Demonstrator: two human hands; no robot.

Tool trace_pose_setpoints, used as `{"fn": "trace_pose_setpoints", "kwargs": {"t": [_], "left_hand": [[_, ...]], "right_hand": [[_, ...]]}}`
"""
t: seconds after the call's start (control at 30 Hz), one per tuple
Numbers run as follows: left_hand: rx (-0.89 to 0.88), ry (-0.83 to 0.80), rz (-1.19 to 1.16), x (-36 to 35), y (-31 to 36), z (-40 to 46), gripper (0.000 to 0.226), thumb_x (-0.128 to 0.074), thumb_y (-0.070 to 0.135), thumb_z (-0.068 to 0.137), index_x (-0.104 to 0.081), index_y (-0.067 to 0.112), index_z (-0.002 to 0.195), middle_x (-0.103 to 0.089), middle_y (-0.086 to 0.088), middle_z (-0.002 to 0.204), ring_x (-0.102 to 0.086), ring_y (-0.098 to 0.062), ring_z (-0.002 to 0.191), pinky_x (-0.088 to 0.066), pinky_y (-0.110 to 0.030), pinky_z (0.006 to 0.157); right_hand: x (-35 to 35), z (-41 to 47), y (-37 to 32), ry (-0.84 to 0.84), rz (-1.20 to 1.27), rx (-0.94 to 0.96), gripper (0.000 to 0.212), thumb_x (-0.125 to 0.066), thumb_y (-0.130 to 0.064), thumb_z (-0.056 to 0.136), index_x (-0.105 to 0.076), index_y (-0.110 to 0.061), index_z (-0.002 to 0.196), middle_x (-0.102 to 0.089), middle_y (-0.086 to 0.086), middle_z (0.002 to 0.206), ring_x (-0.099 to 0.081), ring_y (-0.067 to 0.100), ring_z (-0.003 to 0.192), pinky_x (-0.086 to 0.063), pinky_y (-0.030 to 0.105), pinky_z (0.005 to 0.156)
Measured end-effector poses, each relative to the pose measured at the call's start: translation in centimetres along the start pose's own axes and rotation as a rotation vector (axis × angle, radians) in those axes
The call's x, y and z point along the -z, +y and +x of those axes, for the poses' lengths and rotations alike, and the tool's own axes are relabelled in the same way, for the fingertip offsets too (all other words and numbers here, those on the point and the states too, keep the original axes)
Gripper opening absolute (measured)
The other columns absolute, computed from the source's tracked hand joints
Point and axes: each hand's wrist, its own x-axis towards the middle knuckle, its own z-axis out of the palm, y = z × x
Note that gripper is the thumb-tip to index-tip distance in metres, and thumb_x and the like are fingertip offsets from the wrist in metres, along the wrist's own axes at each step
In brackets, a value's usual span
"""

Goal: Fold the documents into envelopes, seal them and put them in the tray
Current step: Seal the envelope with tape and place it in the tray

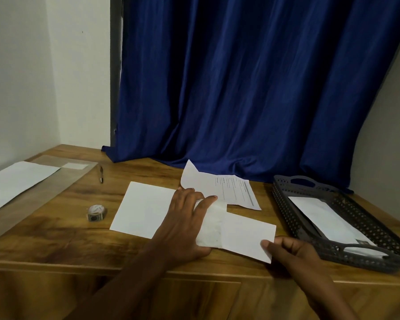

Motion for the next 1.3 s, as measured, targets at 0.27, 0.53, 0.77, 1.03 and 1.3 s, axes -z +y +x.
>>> {"fn": "trace_pose_setpoints", "kwargs": {"t": [0.27,0.53,0.77,1.03,1.3], "left_hand": [[-0.001,0.006,0.019,0.0,0.1,-0.1,0.117,-0.078,0.075,0.052,-0.030,0.030,0.150,-0.046,-0.005,0.145,-0.045,-0.028,0.133,-0.039,-0.058,0.111],[-0.044,0.035,0.003,-0.2,-0.1,-0.1,0.117,-0.079,0.073,0.052,-0.031,0.029,0.150,-0.042,-0.004,0.142,-0.044,-0.028,0.131,-0.041,-0.059,0.110],[-0.033,0.027,-0.016,-0.2,0.0,-0.1,0.115,-0.079,0.073,0.054,-0.031,0.030,0.149,-0.041,-0.002,0.144,-0.042,-0.025,0.133,-0.041,-0.057,0.111],[-0.090,0.079,-0.021,-0.7,-0.2,0.0,0.111,-0.078,0.072,0.058,-0.034,0.027,0.149,-0.045,-0.005,0.142,-0.045,-0.027,0.131,-0.040,-0.059,0.110],[-0.086,0.103,-0.017,-0.6,-0.3,0.0,0.109,-0.076,0.072,0.060,-0.034,0.026,0.150,-0.046,-0.006,0.141,-0.044,-0.027,0.132,-0.039,-0.061,0.110]], "right_hand": [[-4.9,1.5,-1.2,-0.068,0.032,0.144,0.032,-0.076,-0.027,0.087,-0.073,0.000,0.072,-0.067,0.009,0.059,-0.056,0.017,0.051,-0.045,0.018,0.047],[-8.7,2.6,-2.1,-0.113,0.008,0.249,0.024,-0.068,-0.002,0.090,-0.081,-0.013,0.073,-0.077,0.004,0.073,-0.071,0.012,0.064,-0.050,0.017,0.054],[-8.5,3.3,-1.3,-0.109,0.119,0.249,0.020,-0.067,-0.005,0.092,-0.082,-0.012,0.083,-0.079,0.005,0.087,-0.076,0.022,0.085,-0.062,0.039,0.078],[-9.1,4.3,-0.3,-0.066,0.053,0.304,0.027,-0.063,0.003,0.090,-0.080,-0.008,0.073,-0.076,0.009,0.079,-0.073,0.032,0.080,-0.059,0.048,0.071],[-10.8,5.3,-0.1,-0.091,0.069,0.357,0.026,-0.067,0.003,0.087,-0.083,-0.017,0.079,-0.077,0.008,0.078,-0.074,0.030,0.075,-0.056,0.060,0.065]]}}
